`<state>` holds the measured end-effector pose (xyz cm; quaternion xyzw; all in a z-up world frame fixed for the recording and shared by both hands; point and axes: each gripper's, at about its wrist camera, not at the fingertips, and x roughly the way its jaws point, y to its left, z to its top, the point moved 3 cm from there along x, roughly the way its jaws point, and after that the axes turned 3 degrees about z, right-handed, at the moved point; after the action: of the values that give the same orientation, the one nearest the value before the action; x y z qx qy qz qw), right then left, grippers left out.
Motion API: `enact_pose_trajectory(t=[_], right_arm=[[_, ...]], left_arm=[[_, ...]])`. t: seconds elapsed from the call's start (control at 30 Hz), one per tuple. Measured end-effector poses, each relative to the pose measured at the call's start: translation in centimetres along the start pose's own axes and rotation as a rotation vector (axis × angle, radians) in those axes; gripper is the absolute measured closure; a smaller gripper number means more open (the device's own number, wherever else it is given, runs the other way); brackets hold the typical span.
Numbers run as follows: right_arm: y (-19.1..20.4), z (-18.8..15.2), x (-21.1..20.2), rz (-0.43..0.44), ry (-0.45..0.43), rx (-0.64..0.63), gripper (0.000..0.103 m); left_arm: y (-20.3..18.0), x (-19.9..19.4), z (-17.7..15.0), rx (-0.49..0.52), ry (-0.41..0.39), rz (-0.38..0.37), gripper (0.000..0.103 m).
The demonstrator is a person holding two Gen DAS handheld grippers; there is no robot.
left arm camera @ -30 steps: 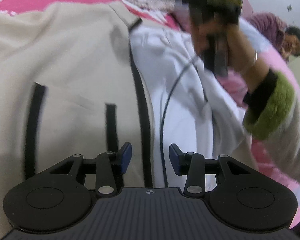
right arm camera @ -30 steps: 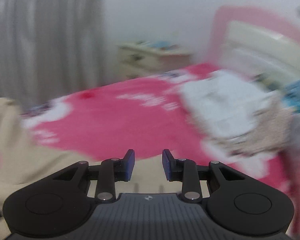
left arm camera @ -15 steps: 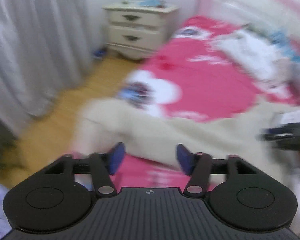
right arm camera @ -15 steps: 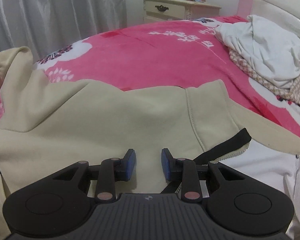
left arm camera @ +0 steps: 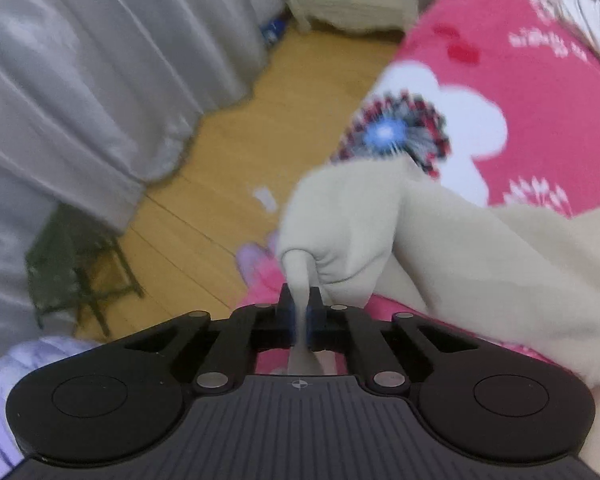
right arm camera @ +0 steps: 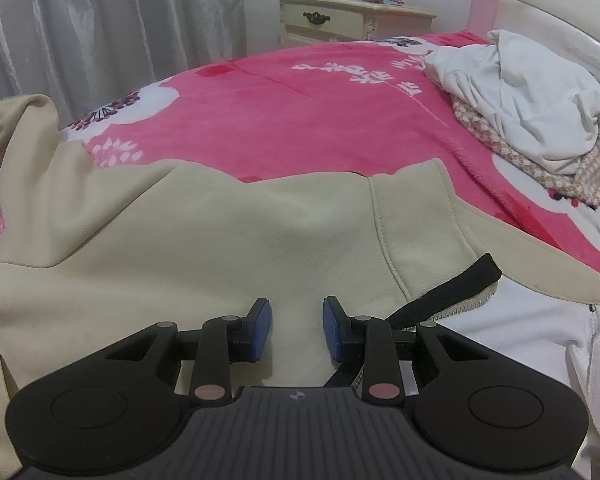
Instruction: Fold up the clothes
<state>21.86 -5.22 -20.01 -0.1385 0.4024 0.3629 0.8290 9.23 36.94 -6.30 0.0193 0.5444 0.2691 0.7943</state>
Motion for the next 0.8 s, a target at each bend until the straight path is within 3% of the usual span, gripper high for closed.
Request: enact_pose_trajectory(t=[0.17, 0.27, 0.37, 0.47, 0.57, 0.63, 0.8], right_arm=[[-0.1, 0.0, 0.1, 0.005, -0.005, 0.007, 0.072], [-0.2, 0.0, 0.1, 0.006, -0.008, 0.008, 0.071], [-0.2, 0.0, 0.1, 0.007, -0.009, 0.006, 0.071], [-0.2, 0.0, 0.2, 0.005, -0.008, 0.006, 0.071], [-0.1, 0.0, 0.2, 0.001, -0.008, 0.006, 0.071], [0.0, 0.1, 0.3, -0.004, -0.006, 0.004, 0.071], [0.2, 0.2, 0.4, -0.019, -0.006, 0.002, 0.070]], left_arm=[[3.5, -4.1, 0.8, 0.117, -0.076, 0.149, 0.100], [4.9, -3.8, 1.2, 0.210, -0.092, 0.263, 0.099], [5.5, -2.5, 1.6, 0.206, -0.041, 0.271, 0.098], [5.0, -0.4, 1.9, 0.269, 0.028, 0.279, 0.098], [5.0, 3.4, 1.9, 0.309, 0.147, 0.313, 0.086], [5.4, 5.3, 2.0, 0.300, 0.175, 0.375, 0.075], [7.4, 8.1, 2.7, 0.270, 0.165, 0.642, 0.074]])
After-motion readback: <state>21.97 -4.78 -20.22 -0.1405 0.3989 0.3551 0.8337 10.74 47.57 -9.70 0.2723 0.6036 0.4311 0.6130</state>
